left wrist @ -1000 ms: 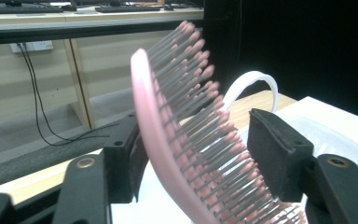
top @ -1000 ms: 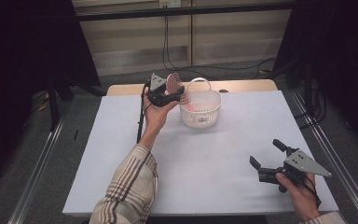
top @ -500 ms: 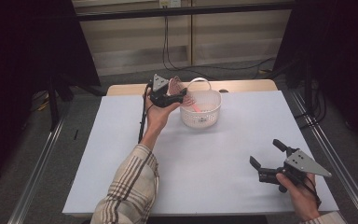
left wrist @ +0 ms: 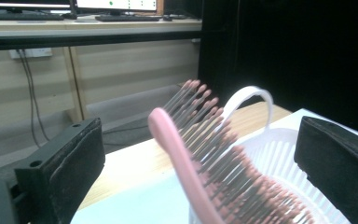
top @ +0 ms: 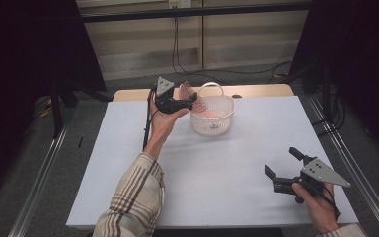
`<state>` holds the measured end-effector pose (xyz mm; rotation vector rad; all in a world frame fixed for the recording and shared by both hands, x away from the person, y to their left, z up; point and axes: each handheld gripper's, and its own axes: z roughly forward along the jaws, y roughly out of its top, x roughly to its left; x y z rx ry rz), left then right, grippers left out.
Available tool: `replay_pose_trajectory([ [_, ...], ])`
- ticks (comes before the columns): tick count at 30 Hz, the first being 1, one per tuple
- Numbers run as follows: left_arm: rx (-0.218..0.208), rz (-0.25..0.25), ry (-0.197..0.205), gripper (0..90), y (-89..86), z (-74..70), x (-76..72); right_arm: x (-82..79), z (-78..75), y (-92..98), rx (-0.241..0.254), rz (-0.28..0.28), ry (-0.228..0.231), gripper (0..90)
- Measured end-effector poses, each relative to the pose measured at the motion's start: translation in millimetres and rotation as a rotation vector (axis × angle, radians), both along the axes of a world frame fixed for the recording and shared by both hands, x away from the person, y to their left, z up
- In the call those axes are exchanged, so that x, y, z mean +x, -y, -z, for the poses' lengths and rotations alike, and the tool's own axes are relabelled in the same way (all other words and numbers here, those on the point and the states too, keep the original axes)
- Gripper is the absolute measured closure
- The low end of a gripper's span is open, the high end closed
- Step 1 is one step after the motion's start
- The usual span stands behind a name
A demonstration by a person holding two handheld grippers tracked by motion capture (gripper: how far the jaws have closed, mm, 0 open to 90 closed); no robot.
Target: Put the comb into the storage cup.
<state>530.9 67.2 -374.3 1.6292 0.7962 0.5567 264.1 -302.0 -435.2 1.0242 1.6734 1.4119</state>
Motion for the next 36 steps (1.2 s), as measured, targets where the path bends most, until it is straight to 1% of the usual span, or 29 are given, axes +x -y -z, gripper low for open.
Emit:
replay_pose_trajectory([
  [5,-0.006,0.022,0.025,1.8,-2.4,-5.9,-4.6,-0.1,0.2,-0.6,0.000,0.002,0.002,0.0],
  [7,-0.003,0.018,0.031,1.8,-4.8,-7.7,-5.6,-0.3,0.1,-0.4,0.001,0.003,0.003,0.0],
  [9,-0.012,0.013,0.031,1.9,-7.2,-8.5,-6.1,-0.4,0.3,-0.1,-0.003,0.003,0.003,0.0],
  [10,-0.004,0.005,0.034,1.8,-8.0,-8.8,-6.6,-0.6,0.3,-0.2,-0.007,0.003,0.003,0.0],
  [12,0.001,0.020,0.041,1.8,-9.8,-9.3,-7.6,-0.9,0.3,-0.8,-0.006,0.004,0.005,0.0],
  [13,0.011,0.011,0.048,2.1,-10.5,-9.7,-8.4,-1.0,0.5,-0.9,-0.008,0.004,0.005,0.0],
  [14,0.012,0.002,0.050,1.8,-11.2,-9.9,-8.8,-1.1,0.7,-0.7,-0.009,0.004,0.004,0.0],
  [16,0.002,0.010,0.045,1.6,-13.8,-9.9,-9.5,-1.4,0.8,-0.1,-0.010,0.005,0.003,0.0],
  [18,0.010,-0.001,0.046,1.7,-15.6,-9.5,-11.2,-1.7,0.8,0.4,-0.007,0.009,0.006,0.0],
  [19,0.014,0.005,0.044,1.8,-16.4,-9.5,-12.0,-2.0,1.0,0.6,-0.006,0.010,0.004,0.0],
  [21,0.013,0.008,0.054,2.1,-19.5,-9.6,-14.7,-2.0,2.1,1.0,-0.004,0.008,0.002,0.4],
  [24,0.015,0.005,0.055,1.9,-21.8,-9.7,-15.3,-1.0,3.5,2.3,-0.002,0.008,-0.001,0.7],
  [27,0.009,0.001,0.057,1.9,-23.3,-10.2,-17.4,-0.7,4.4,3.9,-0.005,0.015,-0.002,0.8],
  [28,0.012,0.001,0.065,2.0,-24.0,-11.0,-18.6,-0.7,4.4,4.4,-0.007,0.018,-0.001,0.8],
  [30,-0.007,-0.004,0.064,2.0,-25.4,-12.1,-20.8,0.1,4.0,5.1,-0.003,0.036,0.004,0.2],
  [31,-0.007,0.002,0.069,2.0,-25.5,-12.7,-21.5,0.4,4.0,5.2,0.002,0.042,0.002,0.3],
  [32,0.004,0.004,0.074,2.1,-26.0,-14.0,-22.7,0.5,4.1,5.3,0.001,0.044,0.002,0.4],
  [33,0.004,-0.005,0.081,2.2,-26.7,-15.3,-23.9,0.5,4.2,5.4,-0.002,0.046,0.003,0.3],
  [35,-0.008,-0.005,0.086,2.2,-28.0,-17.6,-26.6,0.6,4.1,5.0,-0.003,0.047,0.003,0.5],
  [36,-0.006,0.002,0.091,2.2,-28.6,-18.3,-29.1,0.4,3.9,4.7,-0.005,0.044,0.005,0.4],
])
